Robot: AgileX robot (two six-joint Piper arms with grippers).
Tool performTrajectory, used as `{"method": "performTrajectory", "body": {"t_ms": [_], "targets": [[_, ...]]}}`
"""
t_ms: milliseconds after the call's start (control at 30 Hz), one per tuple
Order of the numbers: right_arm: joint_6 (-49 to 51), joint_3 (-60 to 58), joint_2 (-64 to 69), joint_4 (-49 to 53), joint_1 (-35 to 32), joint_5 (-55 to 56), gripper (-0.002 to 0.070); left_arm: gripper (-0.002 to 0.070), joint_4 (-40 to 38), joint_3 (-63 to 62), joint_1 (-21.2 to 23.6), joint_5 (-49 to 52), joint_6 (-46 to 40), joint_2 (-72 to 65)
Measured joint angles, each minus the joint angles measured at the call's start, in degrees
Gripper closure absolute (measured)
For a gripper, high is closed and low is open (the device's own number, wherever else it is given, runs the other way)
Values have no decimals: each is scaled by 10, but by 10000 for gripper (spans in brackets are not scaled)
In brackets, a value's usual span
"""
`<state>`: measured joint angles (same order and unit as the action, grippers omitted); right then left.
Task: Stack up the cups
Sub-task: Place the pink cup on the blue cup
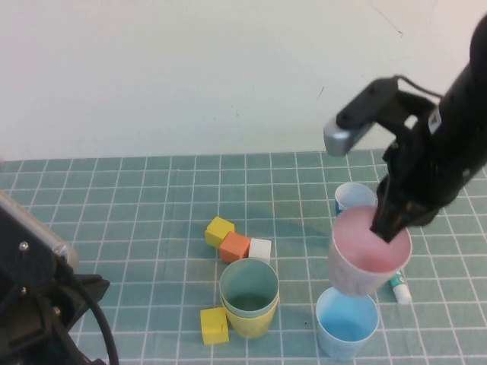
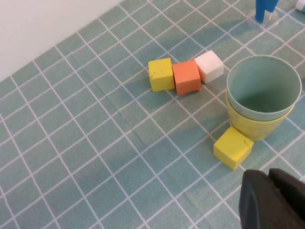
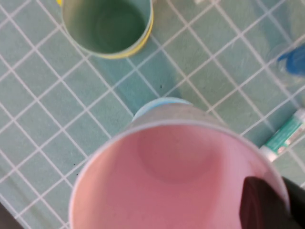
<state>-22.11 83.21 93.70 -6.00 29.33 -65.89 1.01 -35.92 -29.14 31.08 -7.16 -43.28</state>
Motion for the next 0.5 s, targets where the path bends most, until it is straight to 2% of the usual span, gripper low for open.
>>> {"method": "performTrajectory", "body": {"t_ms": [233,500], "targets": [[17,-95,10,1,0,81,660,677,0,0,0,0,0,0],[23,-102,52,1,0,126,660,677,0,0,0,-1,-1,0]]}}
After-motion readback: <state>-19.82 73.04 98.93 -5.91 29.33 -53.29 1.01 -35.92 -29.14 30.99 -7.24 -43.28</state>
